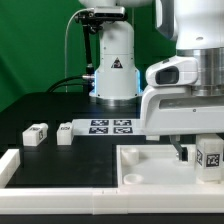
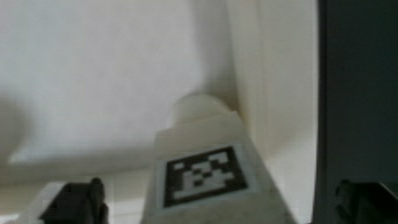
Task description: Assemble one leg
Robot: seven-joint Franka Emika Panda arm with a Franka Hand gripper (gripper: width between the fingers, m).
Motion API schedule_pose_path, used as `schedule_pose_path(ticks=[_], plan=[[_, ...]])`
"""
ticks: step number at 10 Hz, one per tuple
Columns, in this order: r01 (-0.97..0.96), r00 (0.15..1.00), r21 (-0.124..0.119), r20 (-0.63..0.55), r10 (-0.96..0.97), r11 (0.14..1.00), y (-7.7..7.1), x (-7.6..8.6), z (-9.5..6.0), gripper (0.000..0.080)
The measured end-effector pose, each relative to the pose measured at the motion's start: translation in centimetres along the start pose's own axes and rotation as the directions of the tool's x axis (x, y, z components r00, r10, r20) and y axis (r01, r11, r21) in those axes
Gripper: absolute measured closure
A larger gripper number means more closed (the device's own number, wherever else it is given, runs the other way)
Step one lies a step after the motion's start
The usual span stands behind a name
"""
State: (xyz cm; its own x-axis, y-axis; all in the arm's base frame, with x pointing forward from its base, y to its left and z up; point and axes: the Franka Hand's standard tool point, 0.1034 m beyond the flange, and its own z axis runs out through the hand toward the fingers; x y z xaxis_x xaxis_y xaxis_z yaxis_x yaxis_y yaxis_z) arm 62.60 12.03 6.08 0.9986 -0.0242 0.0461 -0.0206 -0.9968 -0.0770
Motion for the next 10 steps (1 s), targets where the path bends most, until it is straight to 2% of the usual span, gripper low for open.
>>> schedule_pose_path(ticks=[1, 2, 3, 4, 5, 6, 7, 8, 10], plan=[[0.051, 0.999, -0.002, 0.0, -0.051, 0.999, 0.07, -0.01, 0.03, 0.015], [0.033, 0.999, -0.002, 0.0, -0.033, 0.999, 0.05, -0.01, 0.03, 0.0295], [0.033, 0.999, -0.002, 0.0, -0.033, 0.999, 0.06, -0.01, 0.04, 0.0295], [0.033, 0.999, -0.002, 0.001, -0.033, 0.999, 0.07, -0.01, 0.04, 0.0472], [0.016, 1.0, -0.003, 0.001, -0.016, 1.0, 0.19, -0.01, 0.05, 0.0472], [-0.003, 1.0, -0.004, 0.001, 0.003, 1.0, 0.19, -0.01, 0.06, 0.0524], [-0.006, 1.0, -0.004, 0.001, 0.006, 1.0, 0.21, -0.01, 0.06, 0.0524], [-0.103, 0.995, 0.001, 0.0, 0.103, 0.995, 0.25, 0.0, 0.08, 0.0524], [-0.429, 0.903, 0.004, -0.006, 0.429, 0.903, 0.29, -0.06, 0.12, 0.0524]])
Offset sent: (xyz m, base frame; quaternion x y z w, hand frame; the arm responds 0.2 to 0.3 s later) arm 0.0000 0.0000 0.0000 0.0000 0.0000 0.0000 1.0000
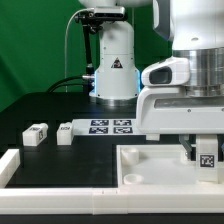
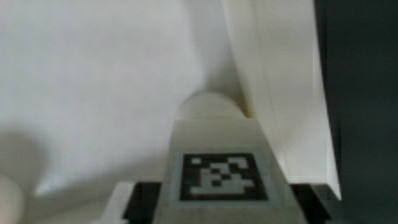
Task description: Assemble one leg
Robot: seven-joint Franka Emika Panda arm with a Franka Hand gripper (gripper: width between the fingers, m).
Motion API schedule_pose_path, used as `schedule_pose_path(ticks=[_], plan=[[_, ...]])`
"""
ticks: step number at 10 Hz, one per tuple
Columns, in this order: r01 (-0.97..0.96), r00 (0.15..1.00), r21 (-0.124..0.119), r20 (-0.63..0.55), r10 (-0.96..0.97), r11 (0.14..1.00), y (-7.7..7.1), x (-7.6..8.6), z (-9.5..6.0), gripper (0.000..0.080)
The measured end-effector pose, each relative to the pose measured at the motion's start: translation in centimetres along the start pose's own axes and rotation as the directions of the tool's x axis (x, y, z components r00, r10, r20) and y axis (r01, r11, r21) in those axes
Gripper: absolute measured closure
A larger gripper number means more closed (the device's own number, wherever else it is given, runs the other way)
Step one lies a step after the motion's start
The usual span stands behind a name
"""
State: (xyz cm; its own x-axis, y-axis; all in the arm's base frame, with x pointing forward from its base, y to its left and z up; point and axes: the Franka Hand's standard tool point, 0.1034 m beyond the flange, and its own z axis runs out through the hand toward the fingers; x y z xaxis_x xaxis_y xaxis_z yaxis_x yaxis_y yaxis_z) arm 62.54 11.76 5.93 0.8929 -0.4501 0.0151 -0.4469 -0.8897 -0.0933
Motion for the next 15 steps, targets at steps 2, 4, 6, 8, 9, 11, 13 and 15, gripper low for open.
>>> schedule_pose_path(ticks=[2, 4, 6, 8, 9, 11, 13, 15], plan=[[-0.252, 0.968, 0.011, 0.004, 0.252, 0.968, 0.08, 0.03, 0.02, 0.0524], [-0.497, 0.868, 0.013, 0.015, 0.497, 0.868, 0.11, 0.01, 0.04, 0.0524], [-0.698, 0.716, 0.006, 0.023, 0.697, 0.716, -0.09, -0.26, 0.12, 0.0524], [-0.736, 0.676, 0.007, 0.028, 0.736, 0.676, -0.1, -0.26, 0.13, 0.0515], [-0.718, 0.696, 0.008, 0.029, 0.718, 0.696, -0.13, -0.28, 0.14, 0.0515], [-0.67, 0.742, 0.011, 0.027, 0.669, 0.742, -0.19, -0.31, 0.09, 0.0345], [-0.497, 0.867, 0.015, 0.024, 0.497, 0.867, -0.35, -0.47, 0.12, 0.0163], [-0.254, 0.967, 0.017, 0.016, 0.254, 0.967, -0.32, -0.49, 0.15, 0.0152]])
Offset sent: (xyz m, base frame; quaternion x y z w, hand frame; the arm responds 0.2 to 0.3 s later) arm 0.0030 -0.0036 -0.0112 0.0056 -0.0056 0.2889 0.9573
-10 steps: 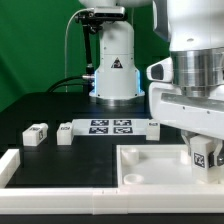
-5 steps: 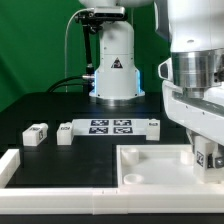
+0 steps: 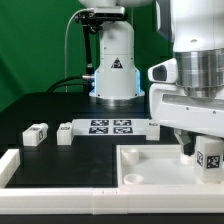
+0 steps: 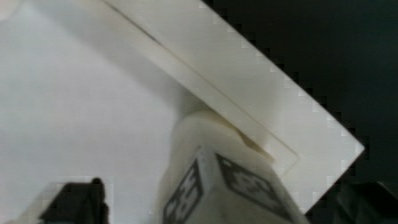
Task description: Assemble one leg
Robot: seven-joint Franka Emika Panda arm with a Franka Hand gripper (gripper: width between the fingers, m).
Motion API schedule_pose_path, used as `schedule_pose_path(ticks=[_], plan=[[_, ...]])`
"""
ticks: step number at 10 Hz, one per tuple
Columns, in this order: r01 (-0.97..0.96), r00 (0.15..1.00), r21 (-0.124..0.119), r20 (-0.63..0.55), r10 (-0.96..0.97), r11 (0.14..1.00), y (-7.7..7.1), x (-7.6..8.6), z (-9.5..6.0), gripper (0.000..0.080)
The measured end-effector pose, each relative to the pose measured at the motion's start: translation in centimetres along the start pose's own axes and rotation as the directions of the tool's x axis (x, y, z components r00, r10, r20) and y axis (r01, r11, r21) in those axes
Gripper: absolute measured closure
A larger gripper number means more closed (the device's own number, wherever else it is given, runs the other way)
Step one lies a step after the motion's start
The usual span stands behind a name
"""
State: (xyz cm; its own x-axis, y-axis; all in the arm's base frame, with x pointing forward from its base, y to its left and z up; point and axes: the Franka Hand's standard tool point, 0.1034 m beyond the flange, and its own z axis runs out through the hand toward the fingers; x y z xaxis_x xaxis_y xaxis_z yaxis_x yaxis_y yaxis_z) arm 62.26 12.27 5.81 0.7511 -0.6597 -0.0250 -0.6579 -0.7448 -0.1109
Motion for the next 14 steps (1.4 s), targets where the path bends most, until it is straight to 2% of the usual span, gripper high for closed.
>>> schedule_pose_path(ticks=[2, 4, 5, 7, 8, 10, 11, 12, 13, 14], plan=[[0.24, 0.971, -0.014, -0.007, -0.24, 0.971, 0.01, 0.01, -0.01, 0.015], [0.482, 0.876, -0.045, 0.002, -0.482, 0.875, -0.13, 0.03, -0.13, 0.015], [0.597, 0.802, -0.058, 0.003, -0.598, 0.8, -0.27, 0.27, -0.2, 0.015], [0.73, 0.683, -0.058, 0.016, -0.73, 0.681, 0.14, 0.88, -0.2, 0.015], [0.739, 0.673, -0.057, 0.017, -0.74, 0.671, 0.13, 0.85, -0.18, 0.015], [0.736, 0.676, -0.058, 0.017, -0.736, 0.675, 0.15, 0.85, -0.16, 0.0413], [0.732, 0.681, -0.057, 0.017, -0.732, 0.679, 0.15, 0.84, -0.16, 0.0413], [0.704, 0.709, -0.057, 0.015, -0.705, 0.708, 0.16, 0.81, -0.14, 0.0534], [0.705, 0.709, -0.057, 0.015, -0.705, 0.707, 0.17, 0.83, -0.14, 0.0533], [0.596, 0.803, -0.054, 0.001, -0.596, 0.801, -0.01, 0.68, -0.1, 0.0533]])
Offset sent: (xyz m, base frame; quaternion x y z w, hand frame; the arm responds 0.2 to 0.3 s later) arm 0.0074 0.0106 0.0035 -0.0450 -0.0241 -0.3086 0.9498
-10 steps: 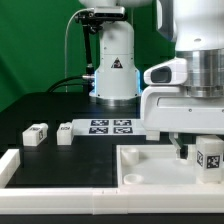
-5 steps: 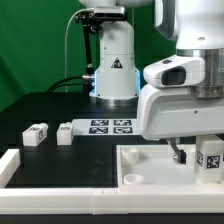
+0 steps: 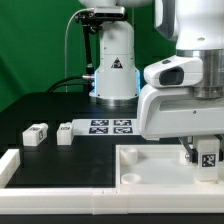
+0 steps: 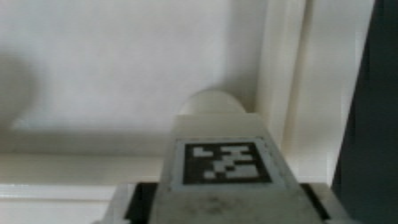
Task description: Assemble one leg
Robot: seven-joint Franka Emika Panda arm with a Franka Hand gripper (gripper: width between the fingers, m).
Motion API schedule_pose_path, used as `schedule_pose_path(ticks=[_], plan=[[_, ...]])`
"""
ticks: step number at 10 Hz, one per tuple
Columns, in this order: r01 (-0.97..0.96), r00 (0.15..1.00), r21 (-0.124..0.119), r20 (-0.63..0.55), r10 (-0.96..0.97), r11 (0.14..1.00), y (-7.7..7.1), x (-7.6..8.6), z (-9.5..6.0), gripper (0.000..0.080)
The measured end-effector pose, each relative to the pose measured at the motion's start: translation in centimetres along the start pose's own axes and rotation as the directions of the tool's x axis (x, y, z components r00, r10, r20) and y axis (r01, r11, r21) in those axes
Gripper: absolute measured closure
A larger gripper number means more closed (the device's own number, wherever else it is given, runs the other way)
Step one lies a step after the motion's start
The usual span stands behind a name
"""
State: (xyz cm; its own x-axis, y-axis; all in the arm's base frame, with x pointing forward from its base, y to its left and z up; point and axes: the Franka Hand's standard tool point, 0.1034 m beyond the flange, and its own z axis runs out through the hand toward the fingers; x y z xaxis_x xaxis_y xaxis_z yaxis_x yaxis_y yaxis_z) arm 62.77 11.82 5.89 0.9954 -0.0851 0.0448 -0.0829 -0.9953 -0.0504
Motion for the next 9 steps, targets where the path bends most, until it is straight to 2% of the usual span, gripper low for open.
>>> schedule_pose_path(ticks=[2, 4, 7, 8, 9], plan=[[-0.357, 0.934, -0.006, -0.016, 0.357, 0.934, -0.1, -0.08, 0.28, 0.0533], [-0.622, 0.783, -0.005, -0.02, 0.622, 0.783, -0.04, -0.13, 0.32, 0.0533], [-0.876, 0.481, -0.001, -0.024, 0.876, 0.481, -0.01, -0.18, 0.32, 0.0531], [-0.893, 0.449, -0.001, -0.027, 0.893, 0.449, -0.02, -0.2, 0.3, 0.0531], [-0.929, 0.37, 0.003, -0.021, 0.929, 0.37, 0.05, -0.21, 0.32, 0.0531]])
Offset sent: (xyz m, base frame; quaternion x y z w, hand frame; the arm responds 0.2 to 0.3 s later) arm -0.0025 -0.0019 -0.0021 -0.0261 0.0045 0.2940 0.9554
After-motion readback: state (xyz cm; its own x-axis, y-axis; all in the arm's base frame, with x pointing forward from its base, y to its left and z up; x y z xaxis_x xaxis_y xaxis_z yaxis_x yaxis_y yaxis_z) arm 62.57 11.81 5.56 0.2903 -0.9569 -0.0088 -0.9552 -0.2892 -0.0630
